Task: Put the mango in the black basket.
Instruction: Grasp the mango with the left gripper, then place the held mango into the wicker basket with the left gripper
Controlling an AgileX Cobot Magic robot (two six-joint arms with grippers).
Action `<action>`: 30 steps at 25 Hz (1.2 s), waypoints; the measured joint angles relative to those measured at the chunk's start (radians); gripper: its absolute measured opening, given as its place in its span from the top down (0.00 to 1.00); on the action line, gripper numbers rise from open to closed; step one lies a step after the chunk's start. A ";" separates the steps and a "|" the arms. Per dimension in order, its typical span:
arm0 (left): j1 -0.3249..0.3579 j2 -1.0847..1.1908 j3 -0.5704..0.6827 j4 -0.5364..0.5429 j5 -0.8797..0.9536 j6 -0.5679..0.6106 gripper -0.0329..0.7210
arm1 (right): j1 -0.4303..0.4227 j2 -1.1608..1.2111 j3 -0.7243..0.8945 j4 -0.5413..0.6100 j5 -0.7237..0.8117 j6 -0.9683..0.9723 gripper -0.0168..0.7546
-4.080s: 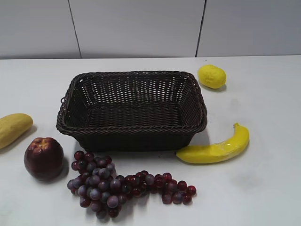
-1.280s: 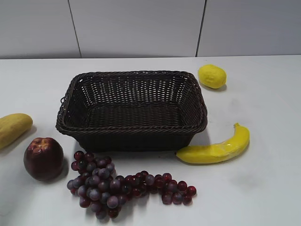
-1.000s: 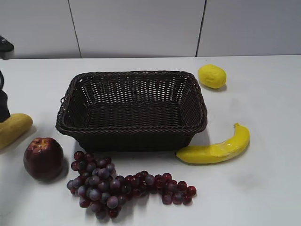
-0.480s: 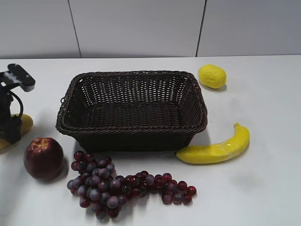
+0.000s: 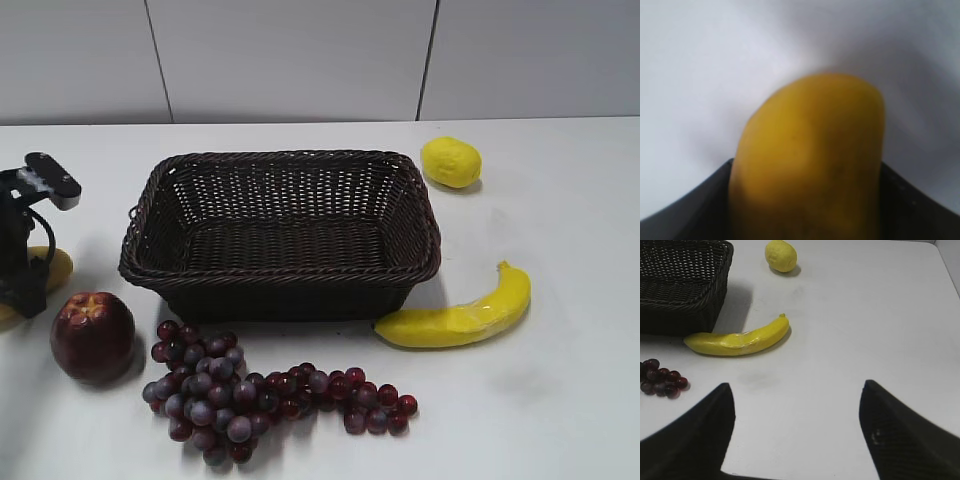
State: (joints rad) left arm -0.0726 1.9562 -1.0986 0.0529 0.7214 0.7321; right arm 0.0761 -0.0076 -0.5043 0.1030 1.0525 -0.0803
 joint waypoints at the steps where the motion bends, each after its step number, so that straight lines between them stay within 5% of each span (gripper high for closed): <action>1: 0.000 0.000 0.000 0.000 0.006 0.000 0.21 | 0.000 0.000 0.000 0.000 0.000 0.000 0.21; 9: 0.000 -0.100 -0.023 0.103 0.059 -0.001 0.21 | 0.000 0.000 0.000 0.000 0.000 0.000 0.21; 16: -0.049 -0.150 -0.258 0.152 0.202 0.032 0.21 | 0.000 0.000 0.000 0.000 0.000 0.000 0.21; 30: -0.430 -0.075 -0.546 0.157 0.211 0.136 0.21 | 0.000 0.000 0.000 0.000 0.000 0.000 0.21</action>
State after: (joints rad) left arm -0.5027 1.8809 -1.6446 0.2102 0.9327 0.8683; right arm 0.0761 -0.0076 -0.5043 0.1030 1.0525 -0.0803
